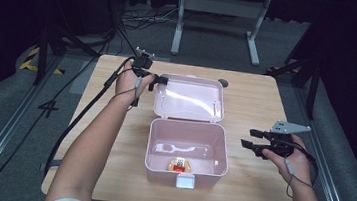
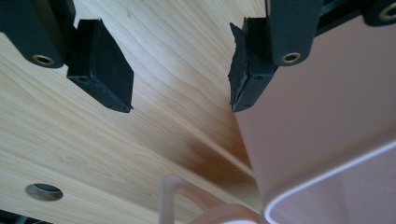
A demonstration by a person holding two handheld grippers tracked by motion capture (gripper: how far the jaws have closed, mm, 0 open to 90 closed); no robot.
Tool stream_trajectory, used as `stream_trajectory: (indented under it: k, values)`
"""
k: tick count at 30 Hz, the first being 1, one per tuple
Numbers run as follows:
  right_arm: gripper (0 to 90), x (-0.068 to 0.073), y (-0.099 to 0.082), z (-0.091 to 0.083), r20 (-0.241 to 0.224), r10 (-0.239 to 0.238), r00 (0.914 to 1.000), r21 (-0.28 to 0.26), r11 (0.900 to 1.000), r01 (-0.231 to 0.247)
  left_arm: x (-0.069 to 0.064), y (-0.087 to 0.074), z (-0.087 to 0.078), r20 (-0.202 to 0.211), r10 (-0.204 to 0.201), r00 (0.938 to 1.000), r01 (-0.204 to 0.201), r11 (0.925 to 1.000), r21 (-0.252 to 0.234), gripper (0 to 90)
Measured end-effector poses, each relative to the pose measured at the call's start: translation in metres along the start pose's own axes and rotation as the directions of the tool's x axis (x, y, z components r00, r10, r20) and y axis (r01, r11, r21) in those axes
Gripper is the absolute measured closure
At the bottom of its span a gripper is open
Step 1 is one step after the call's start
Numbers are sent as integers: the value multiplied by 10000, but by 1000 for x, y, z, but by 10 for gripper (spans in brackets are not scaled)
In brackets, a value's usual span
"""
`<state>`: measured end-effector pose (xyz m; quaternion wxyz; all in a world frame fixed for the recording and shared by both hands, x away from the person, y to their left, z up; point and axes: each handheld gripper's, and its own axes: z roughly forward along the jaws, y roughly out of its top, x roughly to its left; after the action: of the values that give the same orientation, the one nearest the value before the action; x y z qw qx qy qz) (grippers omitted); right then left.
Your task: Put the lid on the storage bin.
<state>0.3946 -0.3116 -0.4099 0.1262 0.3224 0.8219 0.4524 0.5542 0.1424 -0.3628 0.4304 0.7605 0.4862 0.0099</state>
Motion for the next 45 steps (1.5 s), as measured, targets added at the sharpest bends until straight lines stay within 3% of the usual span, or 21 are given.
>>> stream_trajectory:
  k: [12, 18, 29, 33, 45]
  values:
    - [424, 11, 9, -2, -328, -173, 9993, -33, 9998, 173, -14, 12, -19, -105, 555, 9984, -559, 9976, -405, 732]
    - [432, 15, 11, -4, -587, -16, 9983, -218, 9998, 4, -20, 15, -29, -56, 755, 9971, -757, 9957, -541, 746]
    - [463, 24, 19, -5, -726, -166, 9972, -129, 9998, 157, -36, 18, -49, -229, 1427, 9895, -1442, 9855, -892, 760]
    - [480, 27, 21, -5, -1086, 70, 9941, -254, 9996, -98, -42, 17, -57, -215, 1619, 9866, -1633, 9804, -1101, 761]
    - [685, 42, 32, -16, -1192, -176, 9927, -219, 9996, 151, -59, 13, -78, -166, 2265, 9739, -2264, 9626, -1486, 755]
